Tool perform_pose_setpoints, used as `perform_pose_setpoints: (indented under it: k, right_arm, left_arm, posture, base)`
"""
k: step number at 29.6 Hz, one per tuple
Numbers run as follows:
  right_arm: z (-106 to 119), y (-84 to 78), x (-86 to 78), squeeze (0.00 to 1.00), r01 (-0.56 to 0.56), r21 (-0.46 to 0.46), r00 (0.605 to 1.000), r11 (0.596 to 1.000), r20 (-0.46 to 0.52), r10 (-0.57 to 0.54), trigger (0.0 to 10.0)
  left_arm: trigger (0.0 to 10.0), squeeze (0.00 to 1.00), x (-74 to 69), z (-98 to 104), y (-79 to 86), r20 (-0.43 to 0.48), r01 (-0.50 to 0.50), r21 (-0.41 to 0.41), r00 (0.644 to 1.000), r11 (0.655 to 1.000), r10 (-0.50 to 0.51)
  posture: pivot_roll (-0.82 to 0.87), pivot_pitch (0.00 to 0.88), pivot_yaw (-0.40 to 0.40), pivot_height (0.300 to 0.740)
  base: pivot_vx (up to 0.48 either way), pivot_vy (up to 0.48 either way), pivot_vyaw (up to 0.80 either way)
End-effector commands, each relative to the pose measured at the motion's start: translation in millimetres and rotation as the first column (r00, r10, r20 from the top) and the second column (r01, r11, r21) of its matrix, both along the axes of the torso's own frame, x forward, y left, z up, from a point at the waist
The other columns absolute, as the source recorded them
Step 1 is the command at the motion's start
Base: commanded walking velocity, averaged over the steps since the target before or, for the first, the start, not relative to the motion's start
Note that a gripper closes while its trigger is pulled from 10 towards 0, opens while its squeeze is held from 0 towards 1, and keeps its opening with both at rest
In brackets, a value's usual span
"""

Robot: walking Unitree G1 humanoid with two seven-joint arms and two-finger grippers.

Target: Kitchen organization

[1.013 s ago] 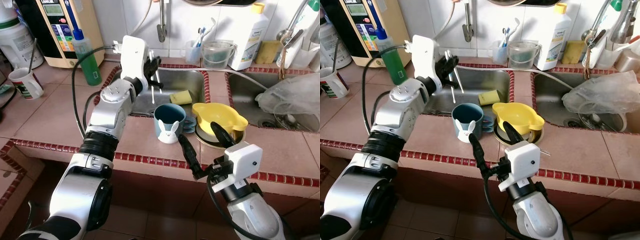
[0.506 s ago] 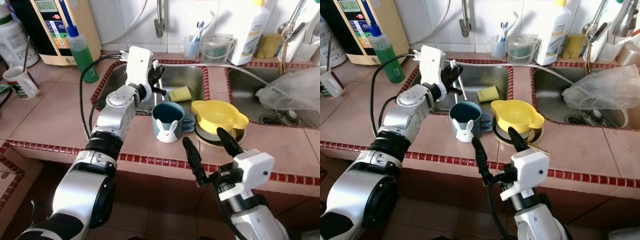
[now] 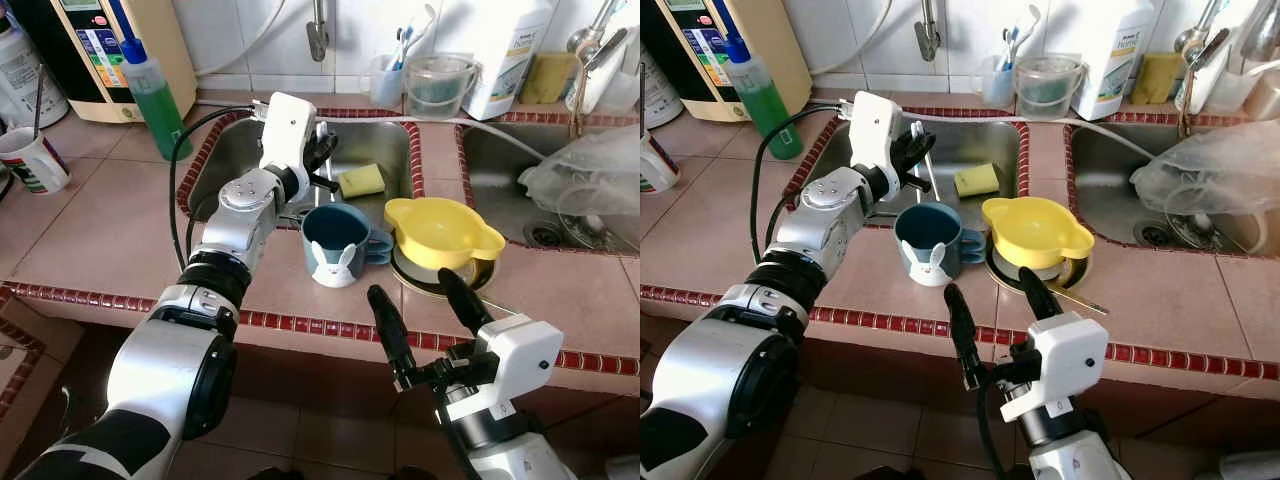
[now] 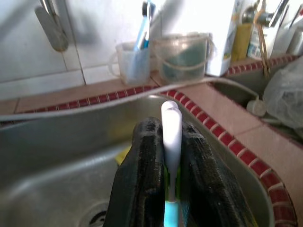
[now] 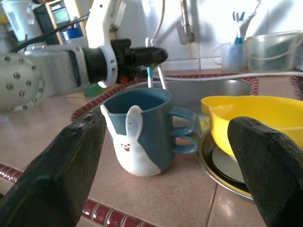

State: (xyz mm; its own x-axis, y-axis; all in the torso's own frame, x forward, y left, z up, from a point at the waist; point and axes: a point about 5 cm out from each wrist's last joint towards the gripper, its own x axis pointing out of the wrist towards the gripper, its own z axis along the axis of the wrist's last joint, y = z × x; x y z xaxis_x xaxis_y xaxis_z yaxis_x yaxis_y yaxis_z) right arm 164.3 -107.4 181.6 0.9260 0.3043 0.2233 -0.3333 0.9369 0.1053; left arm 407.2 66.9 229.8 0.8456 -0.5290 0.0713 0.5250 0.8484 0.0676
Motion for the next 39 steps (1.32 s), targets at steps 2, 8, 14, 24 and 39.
perform_pose_setpoints:
  k: [2,8,14,24,39]
  right_arm:
    - [7,0.2,-4.5,0.0,0.015,0.018,1.0,1.0,0.012,-0.015,10.0]
    - [9,0.3,-5.2,0.0,0.025,0.023,1.0,0.999,0.016,-0.025,10.0]
    - [11,0.5,-5.5,0.0,0.036,0.033,0.999,0.999,0.022,-0.036,10.0]
    - [30,-10.2,2.6,0.0,0.094,0.078,0.99,0.992,0.099,-0.102,10.0]
    - [48,-12.2,10.1,0.0,0.112,0.115,0.98,0.987,0.153,-0.129,10.0]
  left_arm:
    - [10.0,0.0,1.7,7,-0.4,0.031,0.017,0.04,0.999,0.999,-0.019]
    - [10.0,0.0,3.1,8,-0.3,0.028,0.014,0.045,0.999,0.999,-0.015]
    - [10.0,0.0,4.0,12,-2.2,0.028,0.016,0.027,0.999,0.999,-0.017]
    - [10.0,0.0,7.3,24,5.9,0.055,0.008,0.006,0.998,1.0,-0.008]
    - [10.0,0.0,10.3,35,14.1,0.078,-0.012,-0.009,0.997,1.0,0.013]
  posture:
    - [-0.34,0.172,0.115,0.711]
    - [-0.35,0.175,0.122,0.711]
    - [-0.35,0.179,0.129,0.711]
    - [-0.35,0.177,0.134,0.711]
    - [-0.35,0.182,0.134,0.711]
  base:
    - [0.0,0.0,0.0]
    - [0.0,0.0,0.0]
    - [0.0,0.0,0.0]
    - [0.0,0.0,0.0]
    - [0.0,0.0,0.0]
